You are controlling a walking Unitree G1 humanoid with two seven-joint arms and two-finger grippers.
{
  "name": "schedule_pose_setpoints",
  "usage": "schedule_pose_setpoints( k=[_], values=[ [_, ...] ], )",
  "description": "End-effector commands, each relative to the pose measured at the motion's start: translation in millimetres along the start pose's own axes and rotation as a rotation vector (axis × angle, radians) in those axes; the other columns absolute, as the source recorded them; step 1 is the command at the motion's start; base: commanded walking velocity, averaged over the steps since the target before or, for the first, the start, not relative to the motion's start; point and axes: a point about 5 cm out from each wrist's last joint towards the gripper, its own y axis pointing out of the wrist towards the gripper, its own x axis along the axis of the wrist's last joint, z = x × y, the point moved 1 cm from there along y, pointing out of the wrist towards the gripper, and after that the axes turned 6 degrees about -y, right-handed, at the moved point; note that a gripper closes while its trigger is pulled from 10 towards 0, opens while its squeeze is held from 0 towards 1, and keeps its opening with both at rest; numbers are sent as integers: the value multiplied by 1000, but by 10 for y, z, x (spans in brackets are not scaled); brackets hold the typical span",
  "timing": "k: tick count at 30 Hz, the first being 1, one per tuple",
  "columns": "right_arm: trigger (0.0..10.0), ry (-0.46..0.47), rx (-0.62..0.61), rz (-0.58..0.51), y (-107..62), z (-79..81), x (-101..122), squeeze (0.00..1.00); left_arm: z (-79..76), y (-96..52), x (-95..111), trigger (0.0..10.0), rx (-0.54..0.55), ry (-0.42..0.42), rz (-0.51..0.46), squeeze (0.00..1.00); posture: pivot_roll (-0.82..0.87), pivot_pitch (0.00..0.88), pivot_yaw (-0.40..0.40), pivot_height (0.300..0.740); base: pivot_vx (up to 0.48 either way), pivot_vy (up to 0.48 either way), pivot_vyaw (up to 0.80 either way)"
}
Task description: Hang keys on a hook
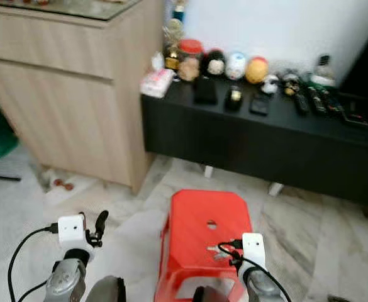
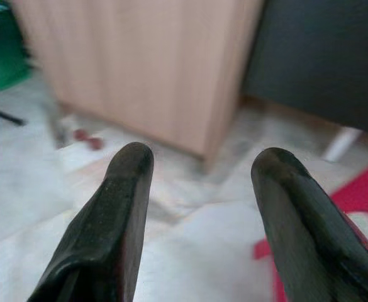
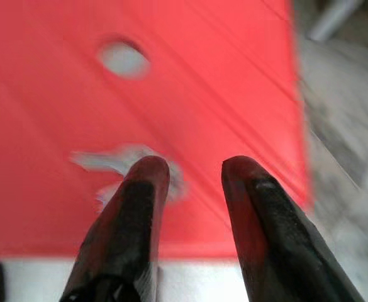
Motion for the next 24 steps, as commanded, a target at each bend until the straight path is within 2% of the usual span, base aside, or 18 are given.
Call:
schedule_pose_setpoints(
  k=[1,14,24],
  values=[
    [10000,15,-27,26,-29,-88,-94,0,-76,4,-10,10000,-11,-20,4,0,35,20,-133,639,0,0,0],
    [10000,-10,-7,29,-27,-64,-93,0,-77,8,-16,10000,-8,-22,8,0,35,21,-137,639,0,0,0],
    [10000,-15,0,32,-30,-52,-107,0,-92,8,-28,10000,-8,-22,12,0,32,24,-137,639,256,0,0]
  ],
)
